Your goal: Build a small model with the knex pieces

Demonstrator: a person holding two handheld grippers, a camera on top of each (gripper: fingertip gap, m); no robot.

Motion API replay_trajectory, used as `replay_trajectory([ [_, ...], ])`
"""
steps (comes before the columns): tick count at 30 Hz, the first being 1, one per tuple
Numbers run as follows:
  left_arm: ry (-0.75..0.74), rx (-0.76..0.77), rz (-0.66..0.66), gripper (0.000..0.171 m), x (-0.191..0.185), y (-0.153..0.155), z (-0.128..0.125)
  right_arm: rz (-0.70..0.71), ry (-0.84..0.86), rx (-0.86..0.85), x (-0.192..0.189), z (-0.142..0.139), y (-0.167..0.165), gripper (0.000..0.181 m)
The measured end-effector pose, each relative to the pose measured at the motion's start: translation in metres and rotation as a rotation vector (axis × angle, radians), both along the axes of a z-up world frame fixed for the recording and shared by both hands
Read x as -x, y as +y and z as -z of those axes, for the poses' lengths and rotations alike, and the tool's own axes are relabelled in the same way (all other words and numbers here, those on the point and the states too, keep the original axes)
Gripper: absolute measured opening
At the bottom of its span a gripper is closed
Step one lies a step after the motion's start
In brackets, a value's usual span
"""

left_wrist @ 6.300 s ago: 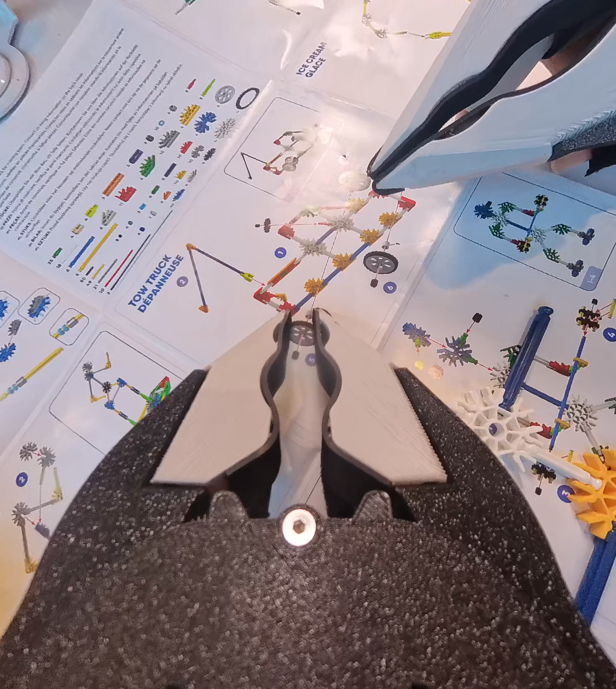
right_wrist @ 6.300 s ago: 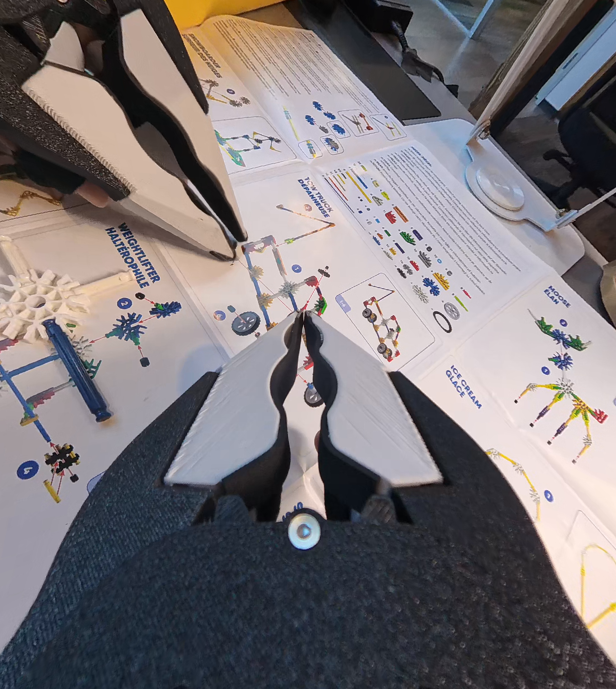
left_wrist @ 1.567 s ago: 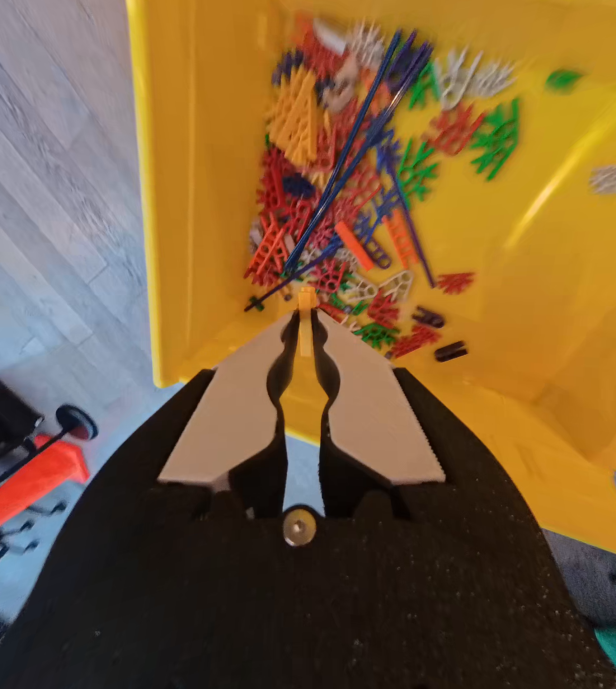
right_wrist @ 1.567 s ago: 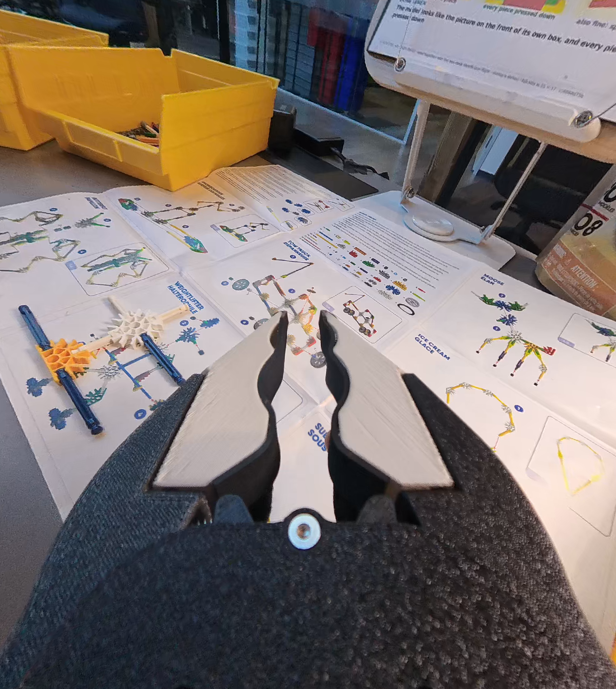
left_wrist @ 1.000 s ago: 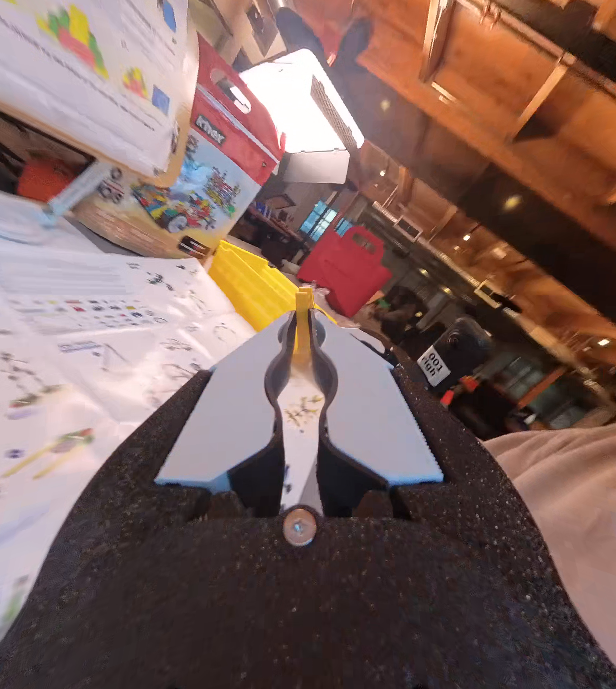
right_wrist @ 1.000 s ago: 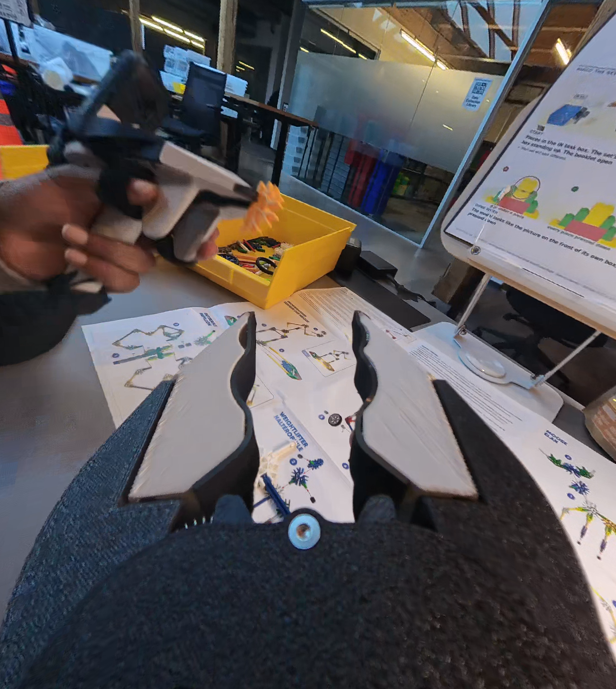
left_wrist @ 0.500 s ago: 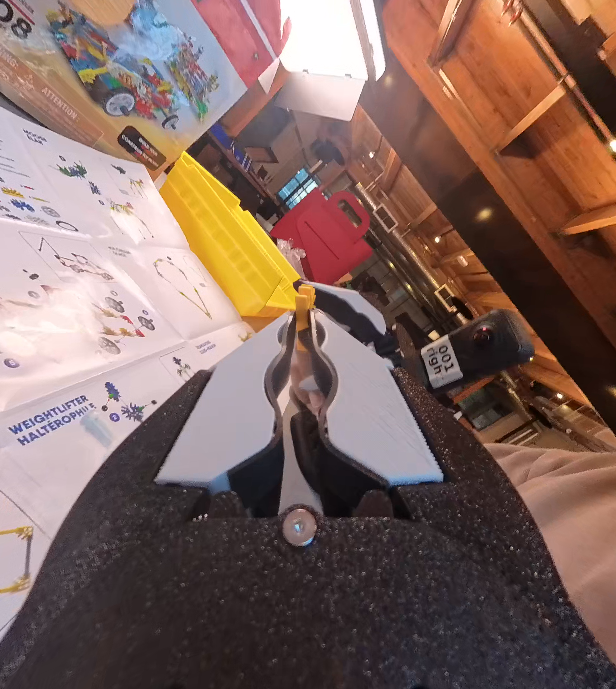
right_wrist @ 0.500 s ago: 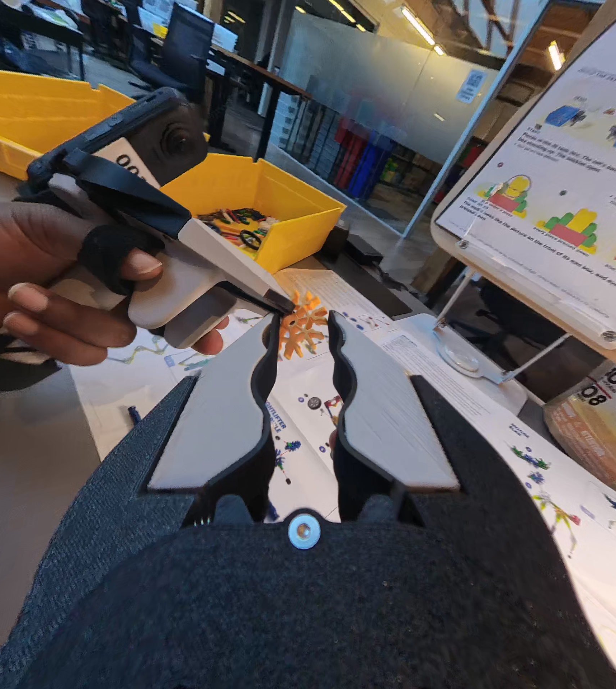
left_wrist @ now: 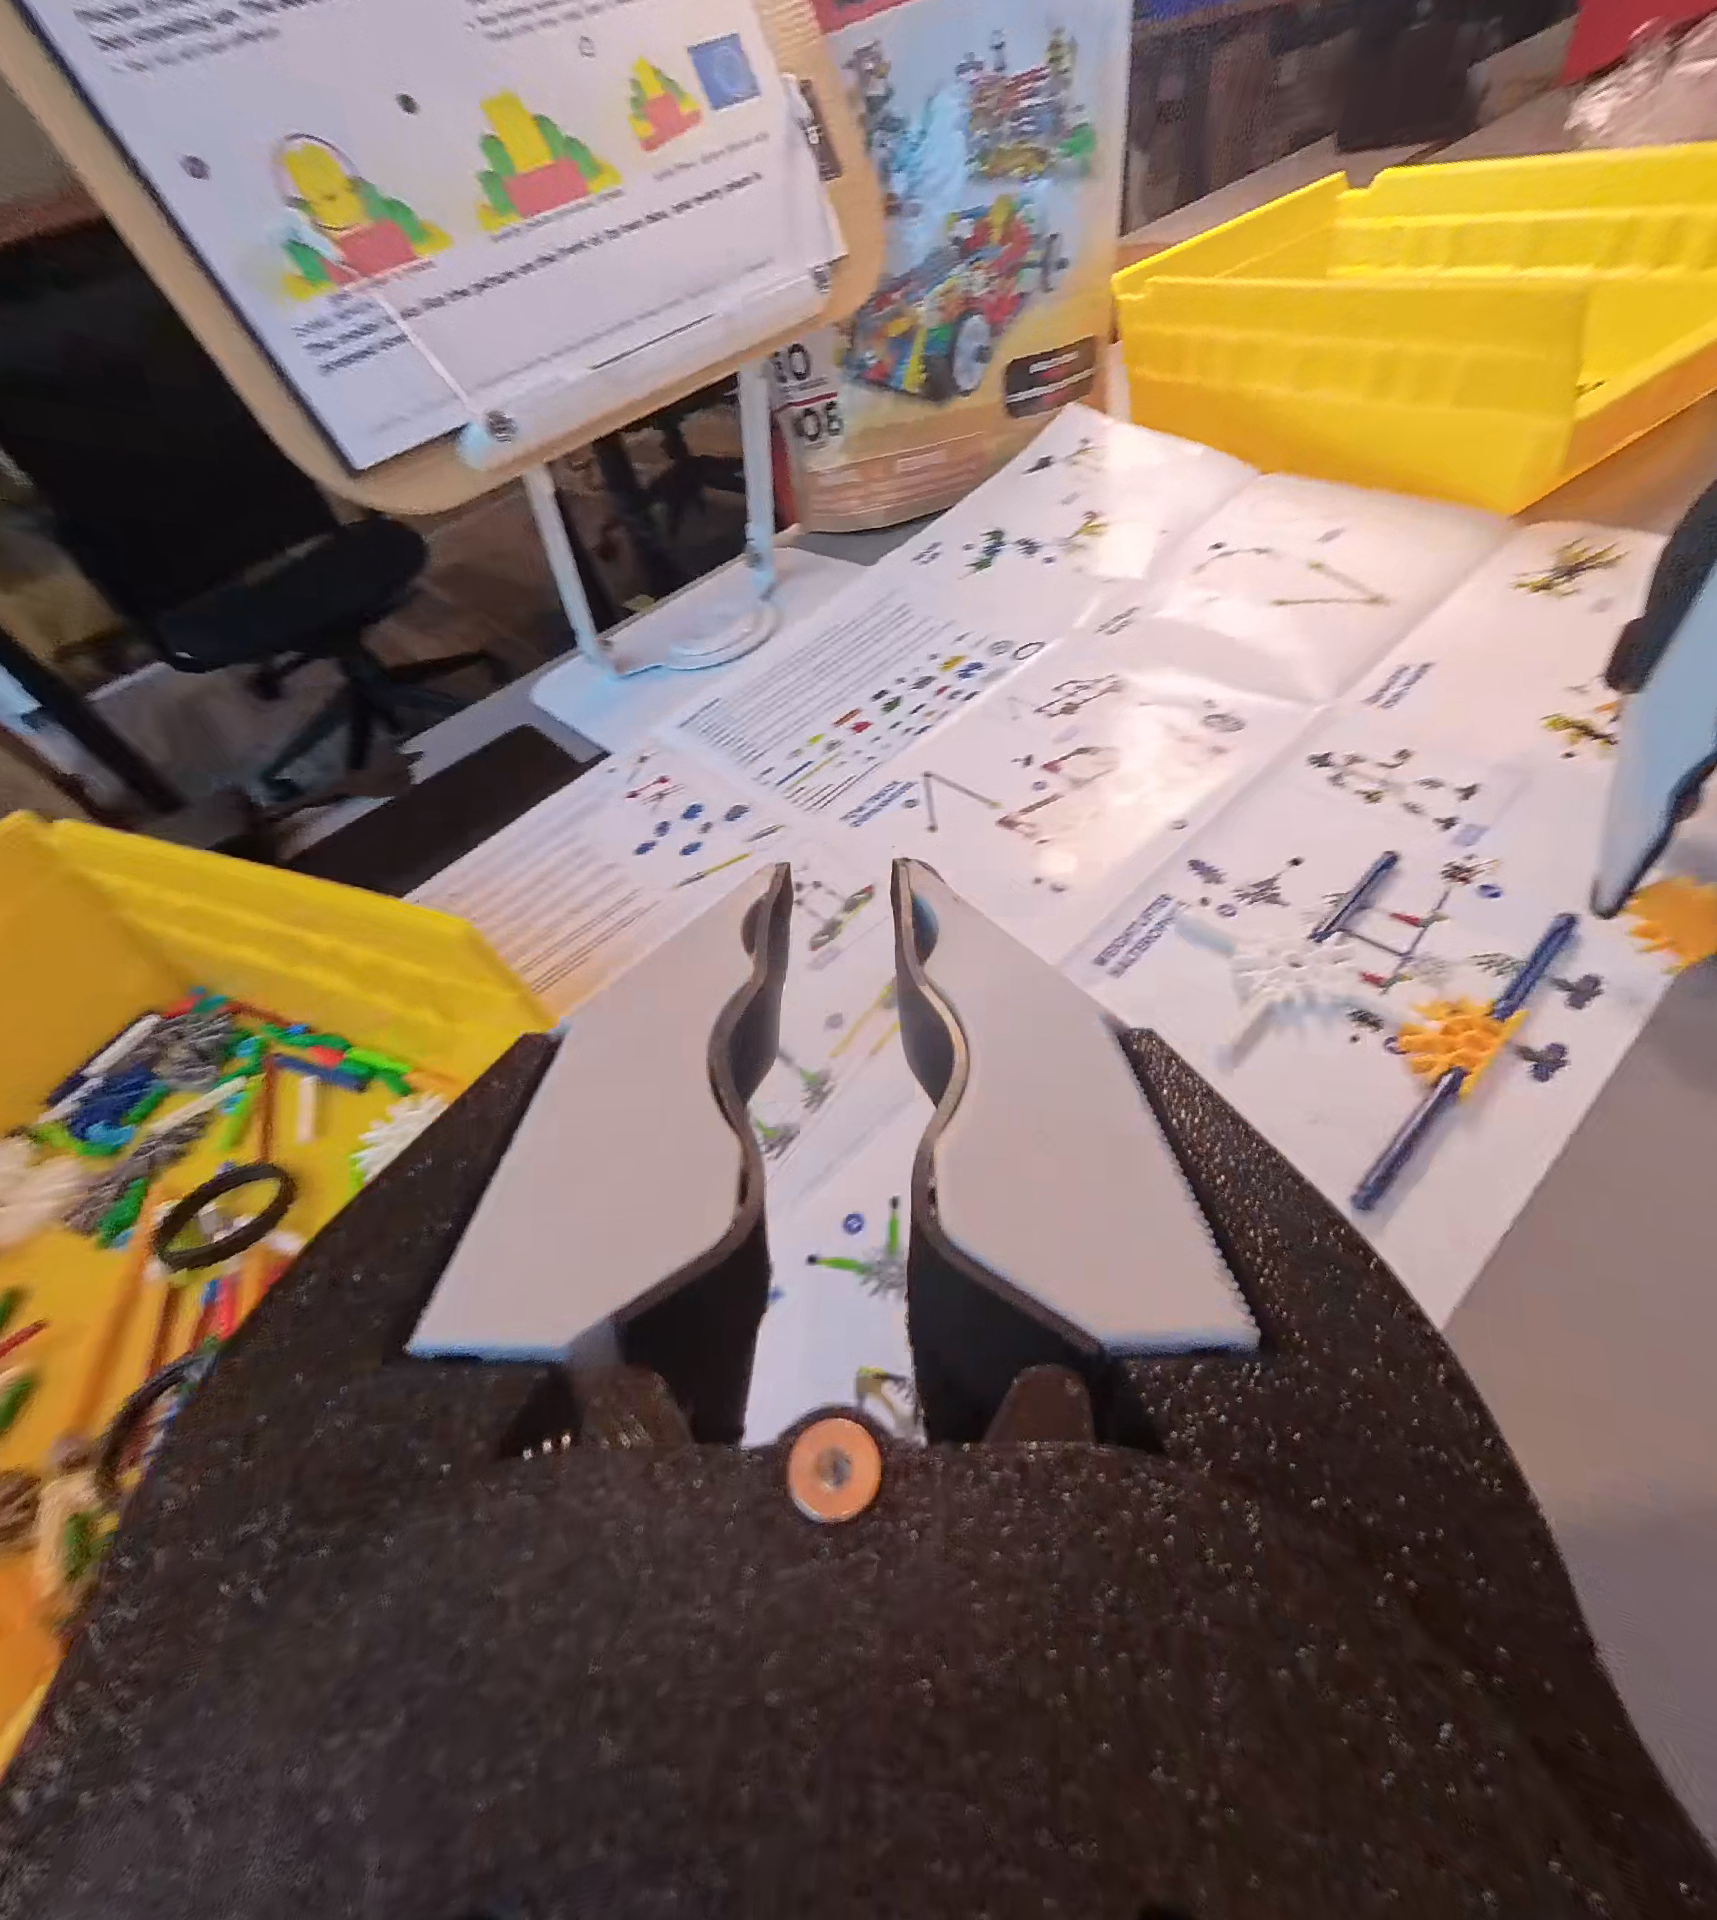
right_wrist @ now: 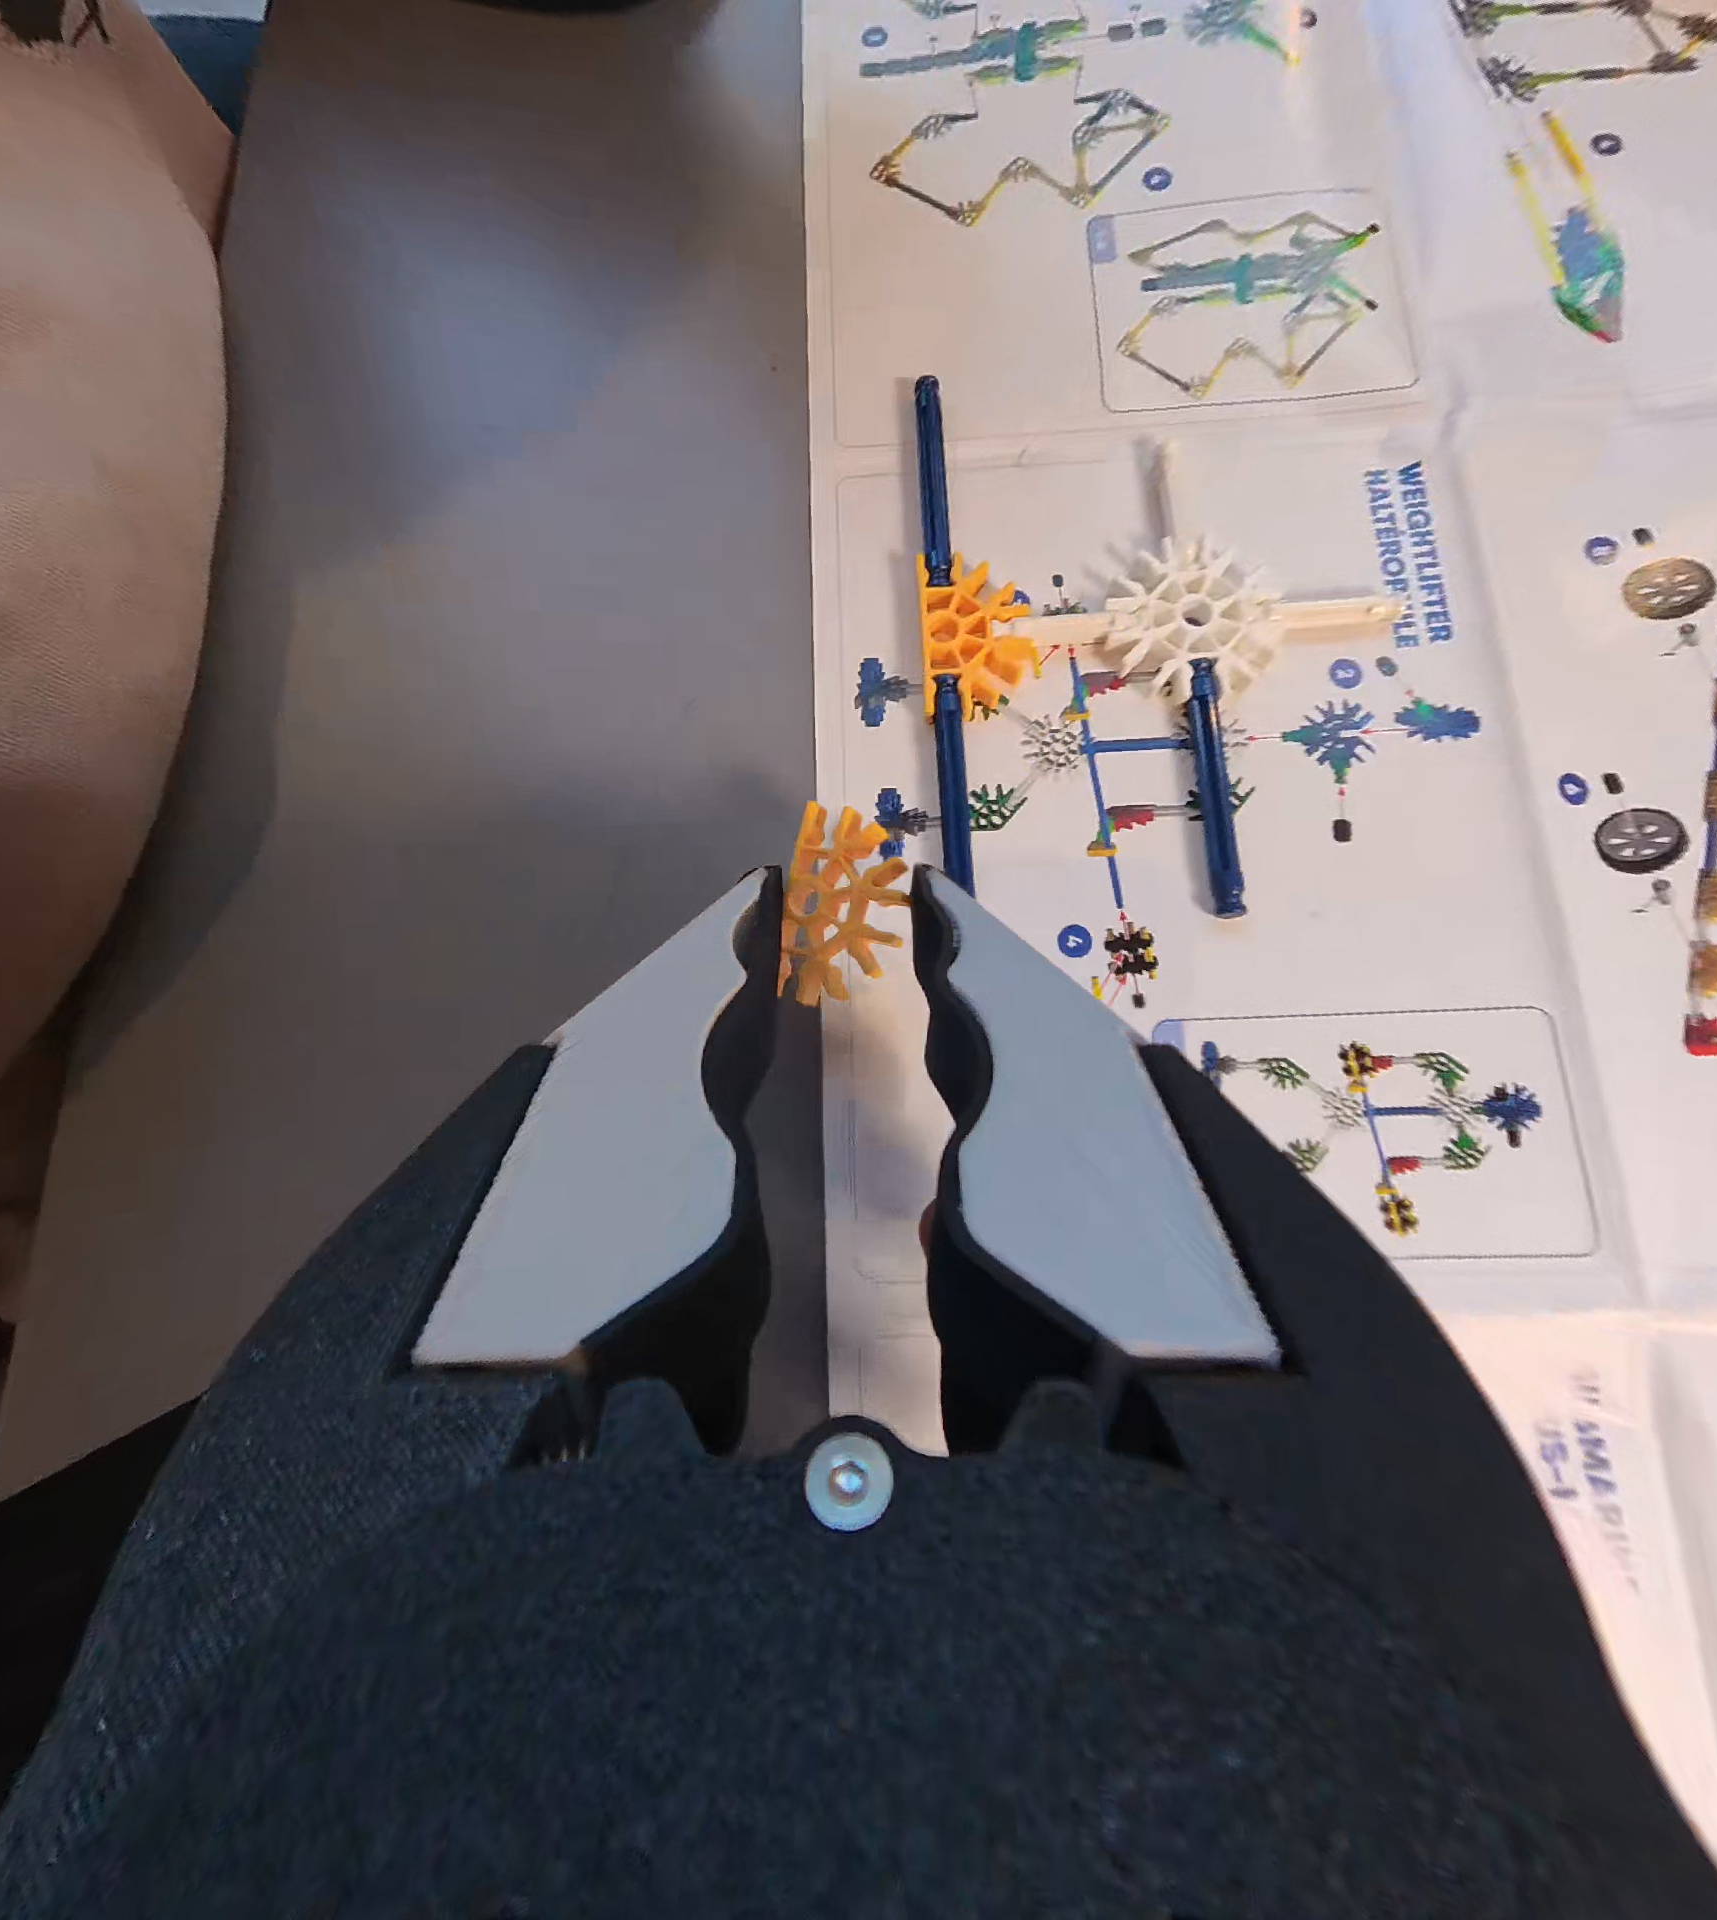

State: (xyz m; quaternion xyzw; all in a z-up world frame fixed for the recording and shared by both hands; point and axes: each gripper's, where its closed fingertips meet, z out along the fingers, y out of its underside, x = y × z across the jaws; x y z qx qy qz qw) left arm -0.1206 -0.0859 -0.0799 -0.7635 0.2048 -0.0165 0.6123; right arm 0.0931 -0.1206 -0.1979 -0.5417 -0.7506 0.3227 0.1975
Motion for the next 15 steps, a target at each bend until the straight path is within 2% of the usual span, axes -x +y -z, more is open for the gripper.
replay_trajectory([
  [7,0.027,-0.003,-0.191,0.015,0.067,-0.023,0.0,0.0,-0.053,-0.044,-0.005,0.01,0.001,0.024],
  [11,0.015,-0.036,-0.301,0.014,0.109,-0.035,-0.015,0.008,-0.058,-0.051,-0.008,0.011,0.003,0.024],
  [15,0.104,-0.024,-0.451,0.015,0.169,-0.052,-0.033,0.022,-0.066,-0.078,-0.012,0.012,0.007,0.026],
])
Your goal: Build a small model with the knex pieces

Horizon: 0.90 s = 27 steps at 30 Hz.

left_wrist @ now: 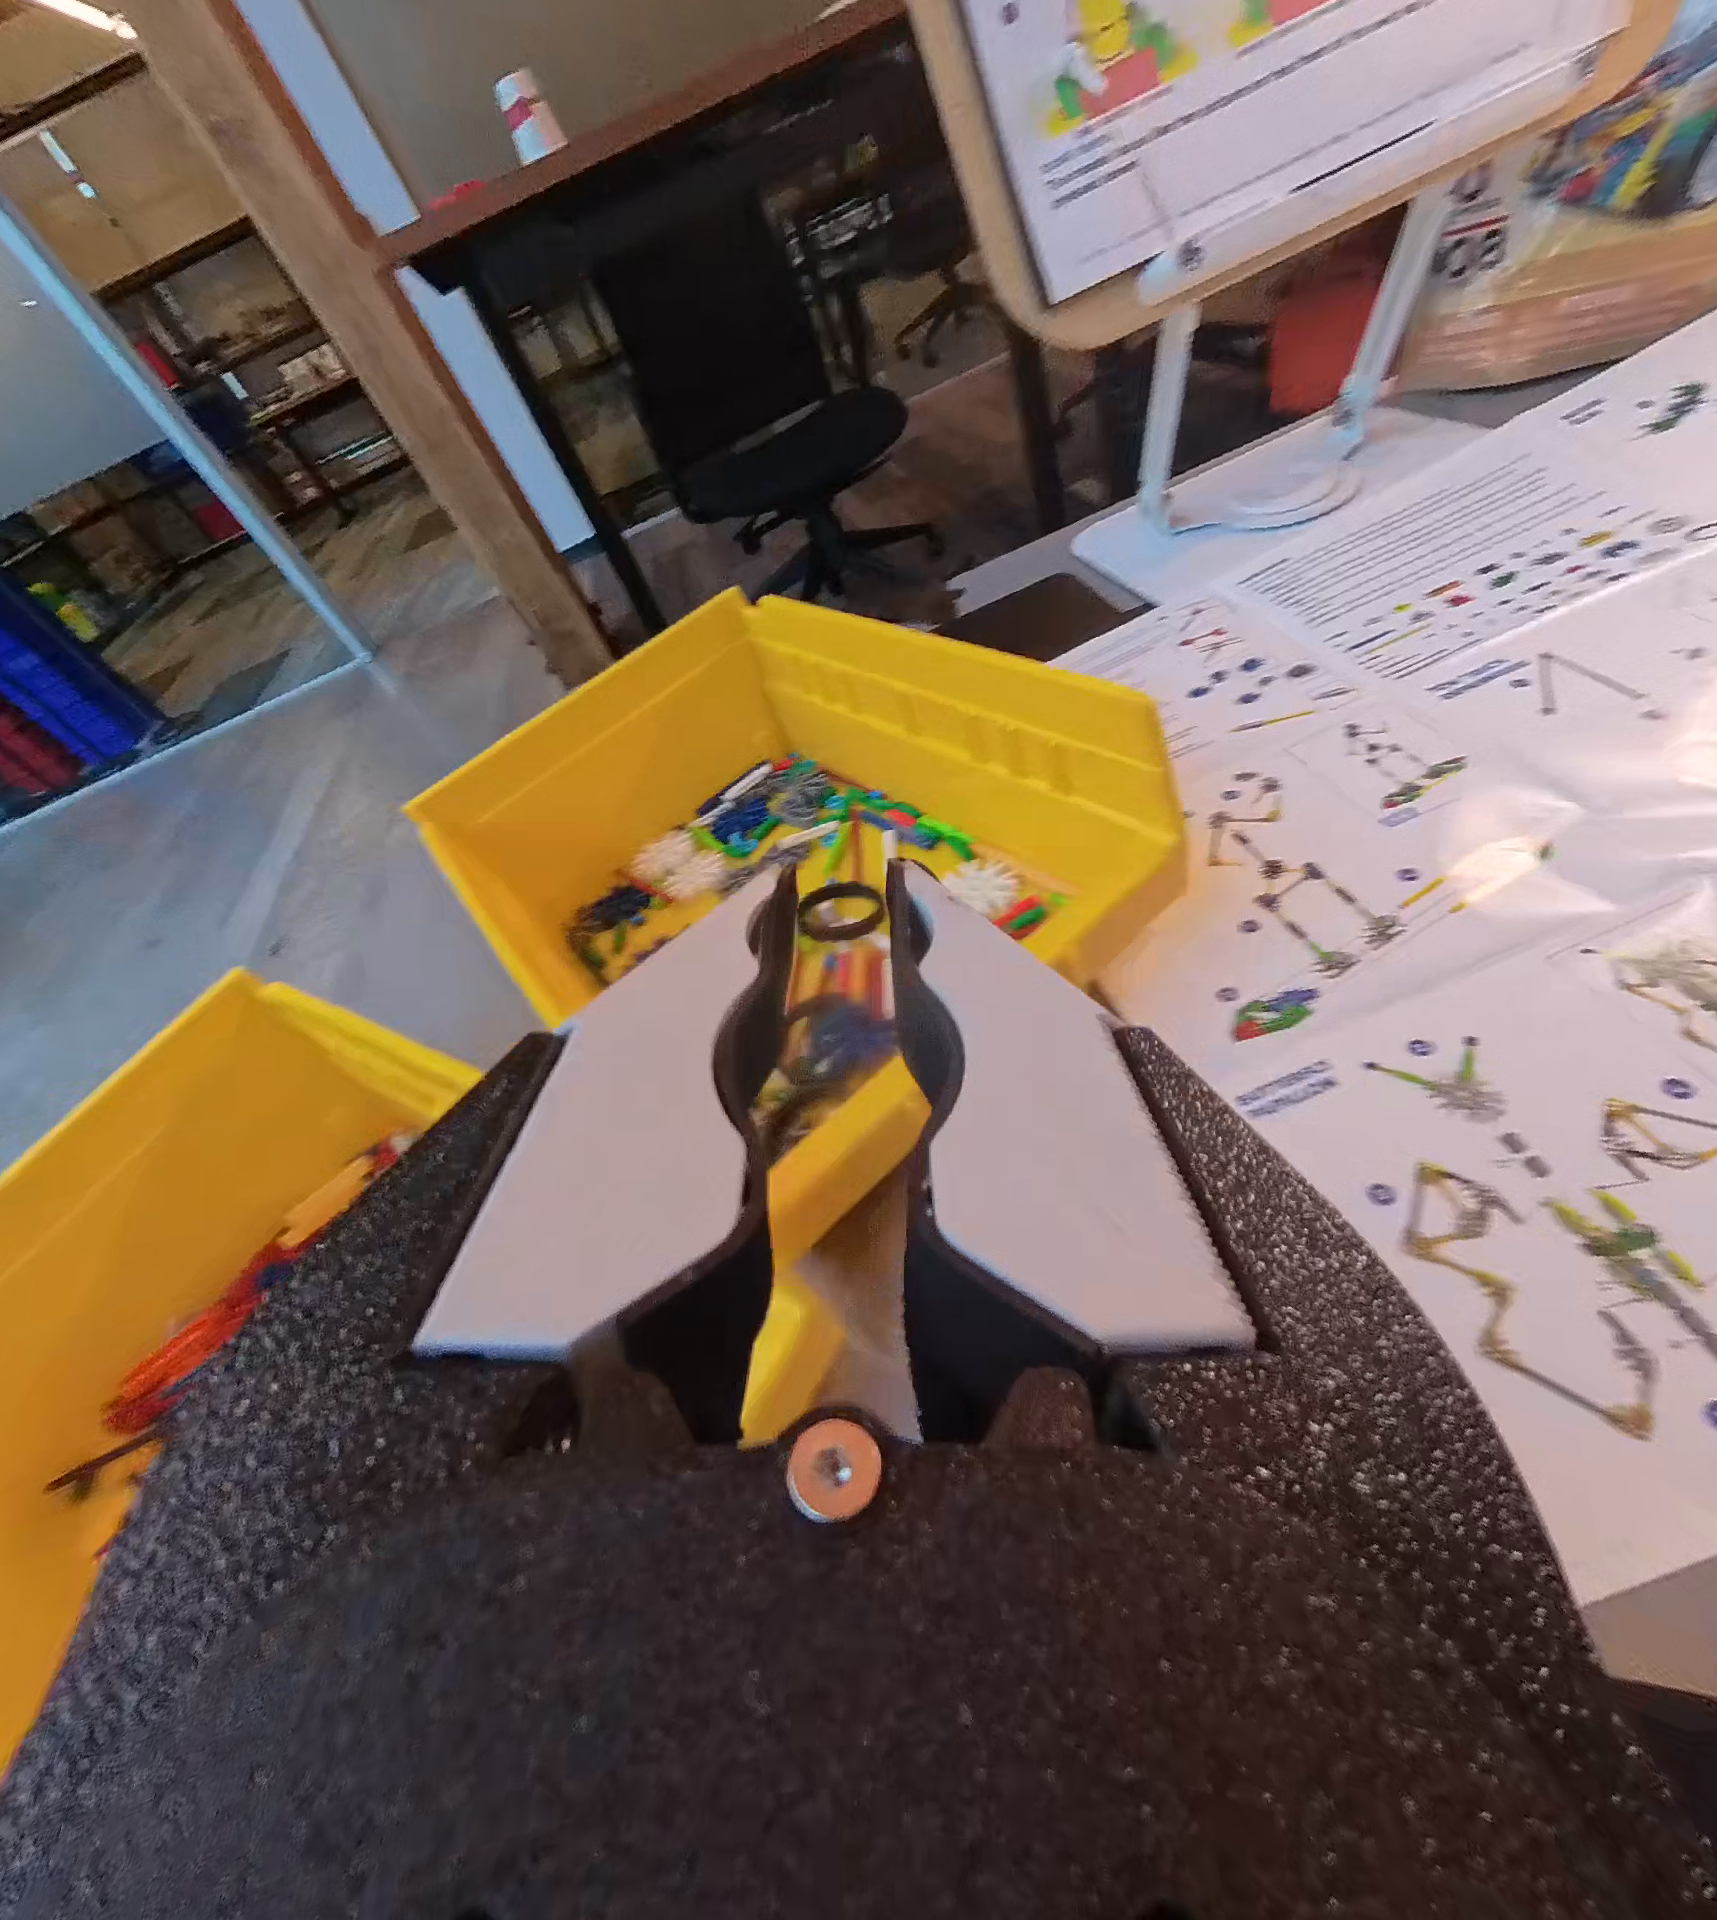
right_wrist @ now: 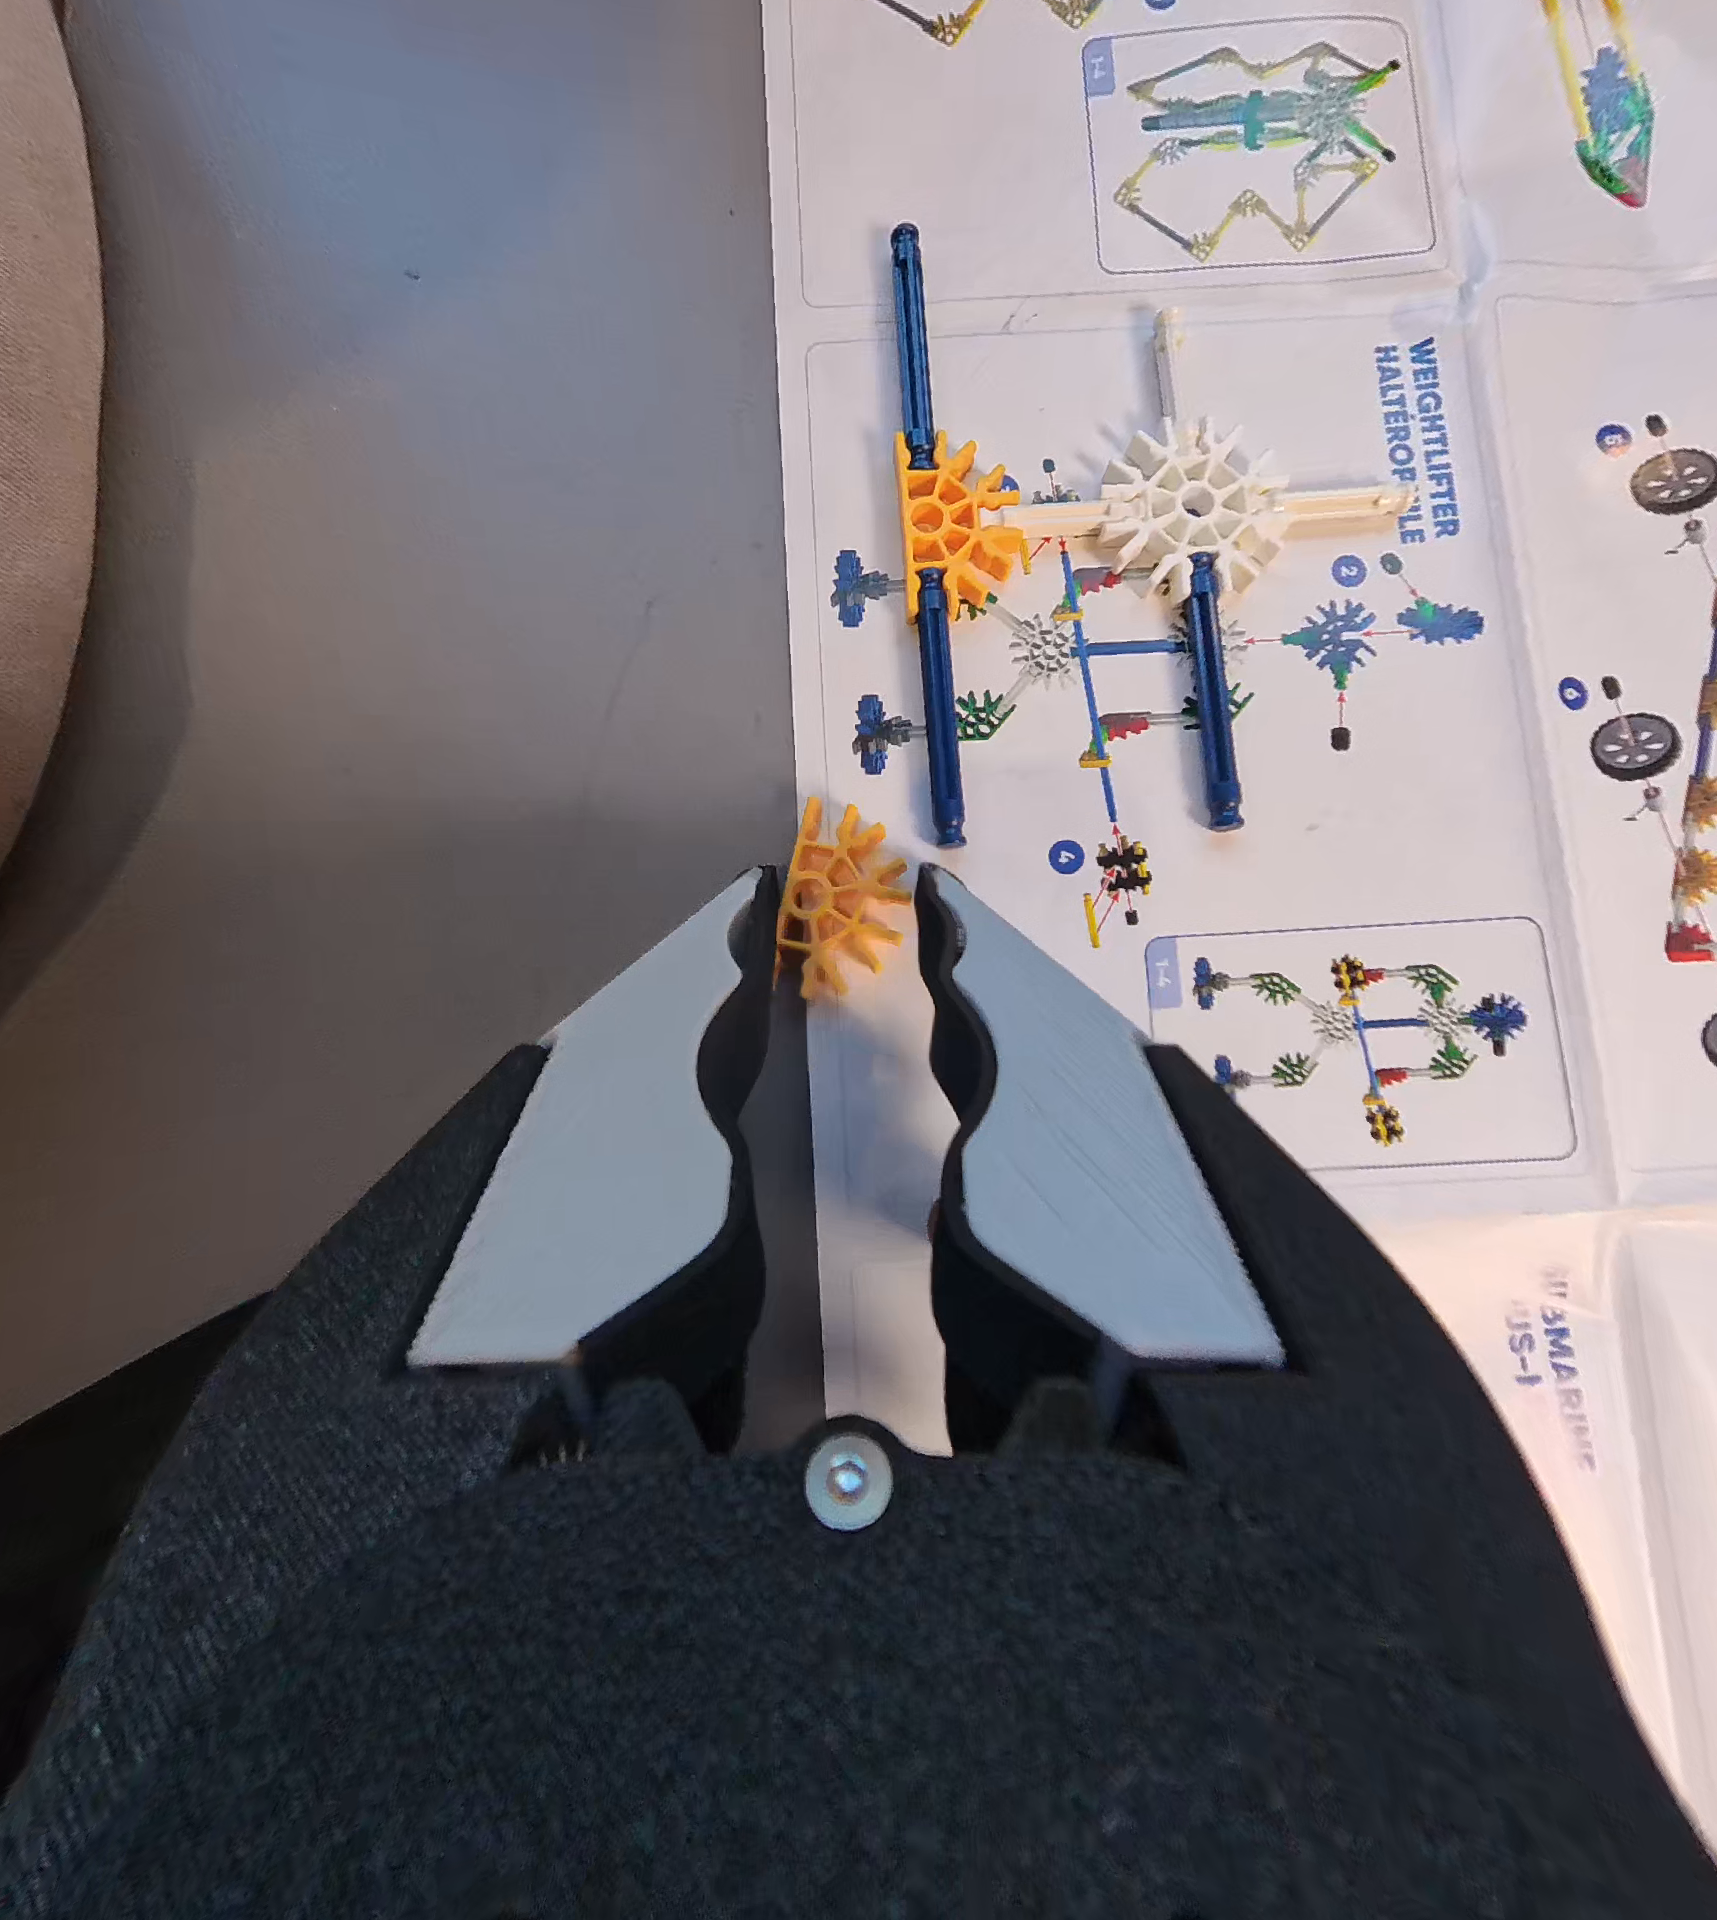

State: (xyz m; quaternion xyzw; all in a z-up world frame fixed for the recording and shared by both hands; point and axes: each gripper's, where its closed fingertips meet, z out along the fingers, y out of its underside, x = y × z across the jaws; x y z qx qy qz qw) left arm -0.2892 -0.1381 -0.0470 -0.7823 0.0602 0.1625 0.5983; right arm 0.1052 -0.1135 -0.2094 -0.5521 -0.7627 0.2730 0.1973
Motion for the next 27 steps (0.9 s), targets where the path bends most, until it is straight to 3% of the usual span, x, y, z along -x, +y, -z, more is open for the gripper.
replay_trajectory([
  [3,-0.019,0.07,-0.121,0.018,0.058,-0.015,-0.012,0.027,0.017,0.006,-0.005,-0.007,0.003,0.029],
  [6,-0.087,0.197,-0.217,0.023,0.116,-0.025,-0.008,0.084,0.126,0.019,-0.002,-0.025,0.009,0.036],
  [14,-0.208,0.589,-0.397,0.024,0.256,-0.009,0.078,0.252,0.482,-0.019,0.014,-0.075,0.048,0.045],
  [20,-0.478,0.576,-0.505,0.033,0.298,0.014,0.12,0.332,0.603,-0.035,0.011,-0.097,0.064,0.044],
  [27,-0.549,0.621,-0.526,0.038,0.302,0.022,0.147,0.395,0.672,-0.049,0.003,-0.108,0.079,0.049],
])
